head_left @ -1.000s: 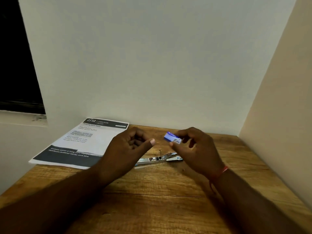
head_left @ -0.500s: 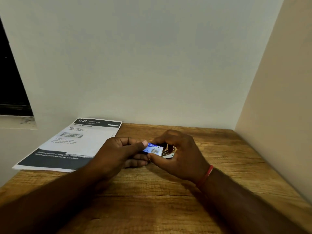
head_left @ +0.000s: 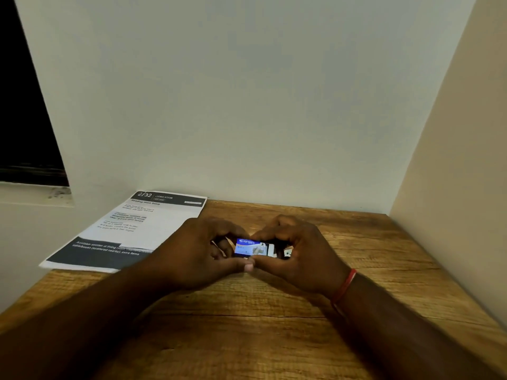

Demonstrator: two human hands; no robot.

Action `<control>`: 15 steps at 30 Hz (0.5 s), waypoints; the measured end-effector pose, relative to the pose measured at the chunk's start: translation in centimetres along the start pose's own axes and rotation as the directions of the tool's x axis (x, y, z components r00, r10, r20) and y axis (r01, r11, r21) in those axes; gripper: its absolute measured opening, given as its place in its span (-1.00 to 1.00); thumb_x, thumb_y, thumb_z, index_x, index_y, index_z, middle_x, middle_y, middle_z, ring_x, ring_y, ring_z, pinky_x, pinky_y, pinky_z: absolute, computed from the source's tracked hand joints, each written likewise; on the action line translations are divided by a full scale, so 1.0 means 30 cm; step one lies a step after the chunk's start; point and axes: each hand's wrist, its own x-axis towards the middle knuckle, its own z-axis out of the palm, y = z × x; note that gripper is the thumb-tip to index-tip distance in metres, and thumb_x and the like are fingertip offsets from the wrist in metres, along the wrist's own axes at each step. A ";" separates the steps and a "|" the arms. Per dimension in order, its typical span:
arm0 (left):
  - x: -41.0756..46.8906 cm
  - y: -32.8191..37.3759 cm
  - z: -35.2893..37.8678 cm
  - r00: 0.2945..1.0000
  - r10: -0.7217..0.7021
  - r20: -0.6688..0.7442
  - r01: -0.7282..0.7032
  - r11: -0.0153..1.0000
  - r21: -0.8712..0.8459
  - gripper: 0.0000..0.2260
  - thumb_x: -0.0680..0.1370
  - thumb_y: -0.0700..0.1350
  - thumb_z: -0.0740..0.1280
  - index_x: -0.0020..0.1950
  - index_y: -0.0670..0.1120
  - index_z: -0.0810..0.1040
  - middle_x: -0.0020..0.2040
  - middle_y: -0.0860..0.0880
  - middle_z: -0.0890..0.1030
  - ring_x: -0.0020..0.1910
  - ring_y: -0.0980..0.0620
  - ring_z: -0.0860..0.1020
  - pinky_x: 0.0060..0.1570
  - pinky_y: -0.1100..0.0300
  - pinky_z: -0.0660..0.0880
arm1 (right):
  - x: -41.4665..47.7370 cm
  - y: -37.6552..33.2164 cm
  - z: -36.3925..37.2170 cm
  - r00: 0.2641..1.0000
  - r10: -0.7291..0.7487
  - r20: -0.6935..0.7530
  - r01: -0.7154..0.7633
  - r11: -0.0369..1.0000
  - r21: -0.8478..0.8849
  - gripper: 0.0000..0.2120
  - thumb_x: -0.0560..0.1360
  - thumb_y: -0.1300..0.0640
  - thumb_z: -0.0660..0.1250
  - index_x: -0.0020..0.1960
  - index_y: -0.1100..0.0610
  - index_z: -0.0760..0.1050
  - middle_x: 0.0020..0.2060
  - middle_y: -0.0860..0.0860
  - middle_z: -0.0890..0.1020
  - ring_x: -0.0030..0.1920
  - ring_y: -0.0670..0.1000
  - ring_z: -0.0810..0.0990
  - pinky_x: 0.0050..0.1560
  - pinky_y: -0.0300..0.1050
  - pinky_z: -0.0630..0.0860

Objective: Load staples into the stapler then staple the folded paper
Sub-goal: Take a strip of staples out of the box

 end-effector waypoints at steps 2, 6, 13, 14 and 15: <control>0.001 -0.013 -0.010 0.998 0.037 0.048 -0.040 0.997 0.060 -0.66 0.39 0.09 0.76 0.12 0.18 0.82 -0.10 0.24 0.77 -0.17 0.14 0.74 -0.11 0.15 0.72 | -0.003 -0.001 -0.006 0.999 0.002 0.039 -0.001 1.000 -0.013 -0.62 0.41 -0.07 0.74 0.19 -0.07 0.80 -0.02 -0.15 0.75 -0.03 -0.04 0.73 -0.12 -0.16 0.67; 0.010 -0.033 -0.044 0.984 0.004 0.180 -0.028 0.991 0.133 -0.70 0.43 0.14 0.73 0.13 0.18 0.83 -0.10 0.24 0.78 -0.13 0.13 0.76 -0.05 0.02 0.73 | -0.017 0.002 -0.028 0.988 0.078 0.130 -0.085 0.995 0.049 -0.46 0.35 0.04 0.78 0.30 -0.04 0.76 0.04 -0.15 0.81 0.02 -0.06 0.79 0.03 -0.14 0.76; 0.010 -0.045 -0.074 0.955 0.004 0.297 -0.089 0.957 0.274 -0.72 0.38 0.22 0.73 0.02 0.22 0.80 -0.02 0.42 0.64 -0.07 0.20 0.65 -0.22 0.34 0.51 | -0.019 -0.012 -0.038 0.940 0.165 0.298 -0.198 0.976 0.086 -0.41 0.34 0.12 0.79 0.32 -0.10 0.73 -0.01 -0.08 0.83 -0.03 0.05 0.80 0.03 0.01 0.78; 0.010 -0.050 -0.073 0.950 0.003 0.313 -0.094 0.957 0.274 -0.72 0.38 0.22 0.73 0.01 0.22 0.80 -0.02 0.40 0.64 -0.09 0.21 0.64 -0.23 0.36 0.49 | -0.020 -0.014 -0.039 0.930 0.182 0.319 -0.221 0.971 0.093 -0.43 0.33 0.13 0.80 0.30 -0.10 0.74 -0.03 -0.07 0.83 -0.06 0.07 0.80 0.01 -0.01 0.77; 0.009 -0.053 -0.072 0.945 0.009 0.327 -0.103 0.957 0.271 -0.73 0.38 0.22 0.73 0.00 0.21 0.80 -0.01 0.36 0.65 -0.11 0.21 0.63 -0.23 0.36 0.48 | -0.019 -0.015 -0.041 0.921 0.198 0.335 -0.242 0.965 0.097 -0.45 0.32 0.14 0.80 0.27 -0.08 0.75 -0.05 -0.07 0.83 -0.09 0.09 0.80 -0.02 -0.03 0.76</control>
